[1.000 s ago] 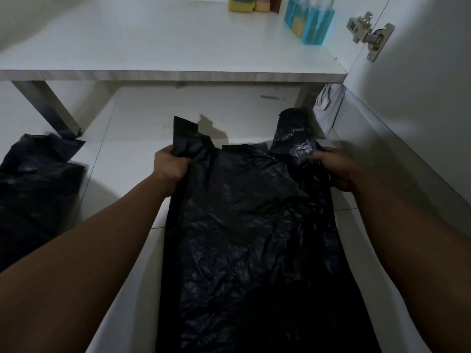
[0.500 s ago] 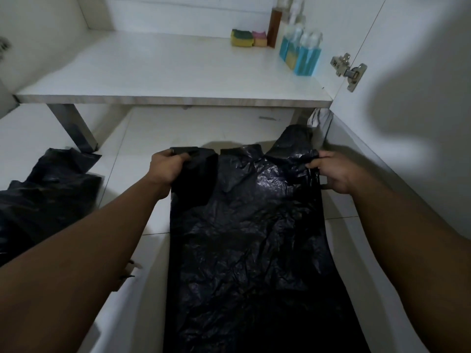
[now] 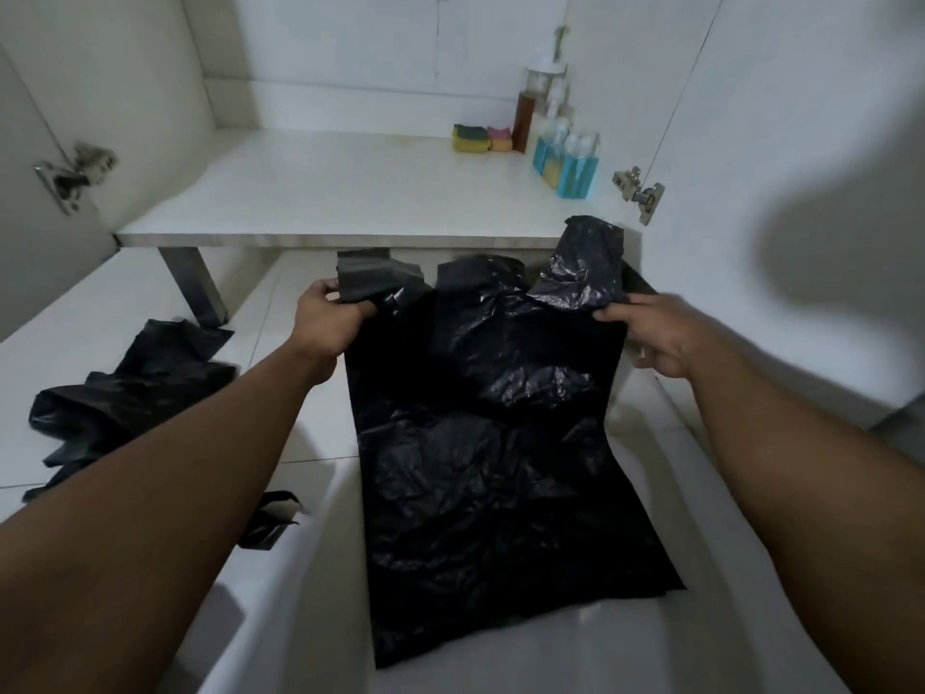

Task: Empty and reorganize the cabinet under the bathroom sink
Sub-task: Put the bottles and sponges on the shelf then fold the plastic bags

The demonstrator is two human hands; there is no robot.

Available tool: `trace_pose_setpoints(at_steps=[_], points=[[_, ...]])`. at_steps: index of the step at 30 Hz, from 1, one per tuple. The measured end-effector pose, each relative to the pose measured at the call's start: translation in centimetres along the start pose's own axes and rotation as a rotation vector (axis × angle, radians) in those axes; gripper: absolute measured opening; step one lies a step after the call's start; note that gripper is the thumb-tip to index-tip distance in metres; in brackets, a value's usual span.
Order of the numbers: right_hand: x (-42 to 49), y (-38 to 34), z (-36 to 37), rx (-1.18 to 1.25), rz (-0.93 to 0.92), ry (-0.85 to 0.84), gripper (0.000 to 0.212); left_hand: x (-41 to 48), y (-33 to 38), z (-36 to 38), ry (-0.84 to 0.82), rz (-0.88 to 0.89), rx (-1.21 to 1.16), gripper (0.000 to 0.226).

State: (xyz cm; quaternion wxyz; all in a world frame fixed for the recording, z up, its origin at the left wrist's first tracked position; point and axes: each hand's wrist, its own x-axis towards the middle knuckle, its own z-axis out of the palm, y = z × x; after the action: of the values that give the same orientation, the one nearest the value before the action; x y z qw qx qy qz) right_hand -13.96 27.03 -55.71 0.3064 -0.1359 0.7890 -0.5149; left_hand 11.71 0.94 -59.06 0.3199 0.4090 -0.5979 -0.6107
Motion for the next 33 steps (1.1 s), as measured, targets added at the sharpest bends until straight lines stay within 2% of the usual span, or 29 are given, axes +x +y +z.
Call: trace_pose_setpoints(at_steps=[1, 2, 5, 7, 10, 12, 16, 19, 21, 24, 27, 29, 33], points=[[-0.4, 0.4, -0.2, -0.017, 0.037, -0.013, 0.078, -0.5, -0.1, -0.2, -0.042, -0.036, 0.024, 0.050], [-0.8, 0.7, -0.2, -0.030, 0.051, -0.025, 0.076, -1.0, -0.2, -0.3, -0.088, -0.072, 0.054, 0.050], [-2.4, 1.5, -0.3, -0.088, 0.100, -0.045, 0.035, -2.5, -0.5, -0.5, -0.184, -0.149, 0.101, 0.036], [-3.2, 2.2, -0.6, -0.119, 0.133, -0.081, 0.027, -3.4, -0.5, -0.5, -0.204, -0.167, 0.105, 0.021], [-3.9, 3.3, -1.2, -0.200, 0.189, -0.126, 0.027, -4.6, -0.6, -0.5, -0.235, -0.165, 0.150, 0.012], [-4.3, 4.2, -1.6, -0.302, 0.225, -0.164, 0.029, -5.3, -1.2, -0.5, -0.286, -0.174, 0.212, 0.013], [-5.5, 6.0, -2.5, -0.514, 0.343, -0.276, 0.033, -6.8, -3.2, -0.9, -0.455, -0.320, 0.408, 0.028], [-6.6, 7.3, -2.7, -0.640, 0.419, -0.314, 0.028, -8.3, -5.1, -0.8, -0.531, -0.402, 0.562, 0.024], [-7.1, 7.6, -2.3, -0.635, 0.422, -0.289, 0.024, -9.1, -6.0, -0.7, -0.523, -0.416, 0.560, 0.026], [-6.9, 7.5, -1.9, -0.541, 0.394, -0.239, 0.025, -9.0, -6.1, -0.5, -0.464, -0.397, 0.419, 0.036], [-6.3, 7.3, -1.8, -0.507, 0.377, -0.253, 0.020, -8.4, -5.6, -0.3, -0.457, -0.344, 0.367, 0.026], [-5.5, 7.3, -1.8, -0.402, 0.344, -0.210, 0.014, -7.8, -5.2, 0.0, -0.357, -0.306, 0.250, 0.022], [-3.2, 6.4, -0.8, -0.136, 0.252, -0.028, 0.009, -4.8, -3.6, 0.4, -0.030, -0.239, 0.010, 0.019]])
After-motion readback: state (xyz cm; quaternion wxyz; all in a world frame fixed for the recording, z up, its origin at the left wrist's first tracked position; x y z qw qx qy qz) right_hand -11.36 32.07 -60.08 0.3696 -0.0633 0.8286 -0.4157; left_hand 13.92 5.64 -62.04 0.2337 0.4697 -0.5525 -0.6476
